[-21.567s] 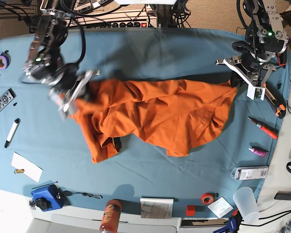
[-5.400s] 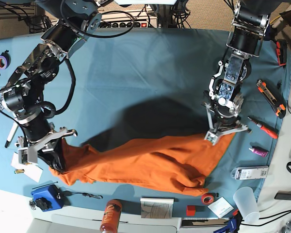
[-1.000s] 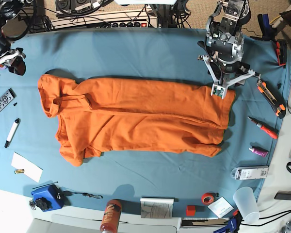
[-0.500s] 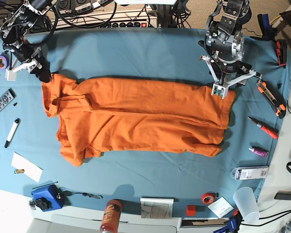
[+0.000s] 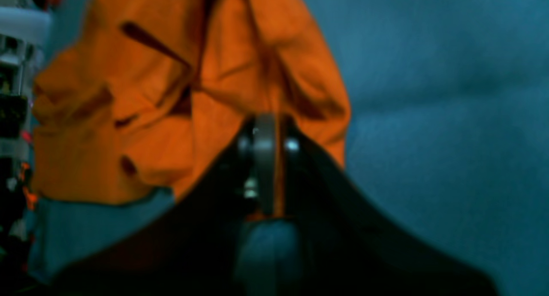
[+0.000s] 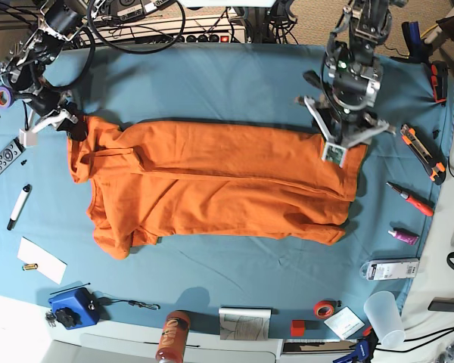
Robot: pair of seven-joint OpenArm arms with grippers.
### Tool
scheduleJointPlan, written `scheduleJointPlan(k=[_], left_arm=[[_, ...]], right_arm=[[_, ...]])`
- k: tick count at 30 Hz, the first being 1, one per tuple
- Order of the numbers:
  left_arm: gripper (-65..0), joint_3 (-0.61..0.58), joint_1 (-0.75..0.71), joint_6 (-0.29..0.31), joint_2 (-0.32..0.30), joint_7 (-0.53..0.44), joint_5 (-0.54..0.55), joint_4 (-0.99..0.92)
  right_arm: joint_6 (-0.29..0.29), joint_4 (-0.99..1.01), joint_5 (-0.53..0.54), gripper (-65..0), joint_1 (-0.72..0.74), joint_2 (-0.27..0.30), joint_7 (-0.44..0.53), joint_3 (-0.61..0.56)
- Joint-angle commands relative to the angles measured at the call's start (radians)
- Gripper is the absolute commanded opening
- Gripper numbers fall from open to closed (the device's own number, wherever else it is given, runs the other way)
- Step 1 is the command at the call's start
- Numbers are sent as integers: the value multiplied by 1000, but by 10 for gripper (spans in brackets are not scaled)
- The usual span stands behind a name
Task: Layout the t-shirt on the table in an organized manner, then fold the t-shirt properly
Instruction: 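Move the left gripper to the shirt corner and grasp it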
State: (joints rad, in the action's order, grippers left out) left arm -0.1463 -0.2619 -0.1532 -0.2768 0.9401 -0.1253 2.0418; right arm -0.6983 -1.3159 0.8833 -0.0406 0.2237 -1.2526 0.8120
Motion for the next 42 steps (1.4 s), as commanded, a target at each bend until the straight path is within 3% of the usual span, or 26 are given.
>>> scheduleJointPlan(k=[1,3,5,10,13,17,20,24,28,30,32,34,37,40,42], left_arm=[[-385,34,8,-7,-5,-22,24,18],[-386,111,10,0,-4,-33,109,17],[-386,208,11,49,6,-60,209,17],[-386,448,13,231,32,-34,520,1],[-386,520,16,288,43,-34,607,-45],[-386,531,34,359,44,-35,688,-156],[-385,531,67,361,44,-36,690,-225],[-385,531,100,304,44,-42,639,-264],[-386,531,108,304,44,-37,651,-320],[-386,531,111,325,44,-11,711,-349],[-386,531,113,384,45,18,792,-374],[-387,531,116,390,50,18,818,-385],[-464,531,115,386,67,17,817,-386],[-650,531,115,352,83,9,806,-386],[-650,531,116,353,85,10,798,-386]], right_arm=[[0,-11,-42,-650,4,15,-18,-5],[0,-11,-47,-650,4,16,-18,-6],[0,-11,-47,-650,5,22,-17,-5],[0,-12,-47,-650,5,40,-16,-5],[0,-12,-47,-650,5,45,-16,-5],[0,-12,-46,-650,5,45,-16,-5],[0,-12,-46,-650,5,45,-19,-5],[0,-12,-45,-650,5,45,-33,-5],[0,-12,-42,-650,5,45,-34,-5],[0,-12,-42,-650,5,45,-34,-5],[0,-12,-41,-650,5,45,-34,-5],[0,-12,-35,-650,5,45,-34,-5],[0,-12,-31,-650,5,45,-34,-5],[0,-13,-1,-650,5,53,-30,-5],[0,-19,23,-650,5,71,-24,-5]])
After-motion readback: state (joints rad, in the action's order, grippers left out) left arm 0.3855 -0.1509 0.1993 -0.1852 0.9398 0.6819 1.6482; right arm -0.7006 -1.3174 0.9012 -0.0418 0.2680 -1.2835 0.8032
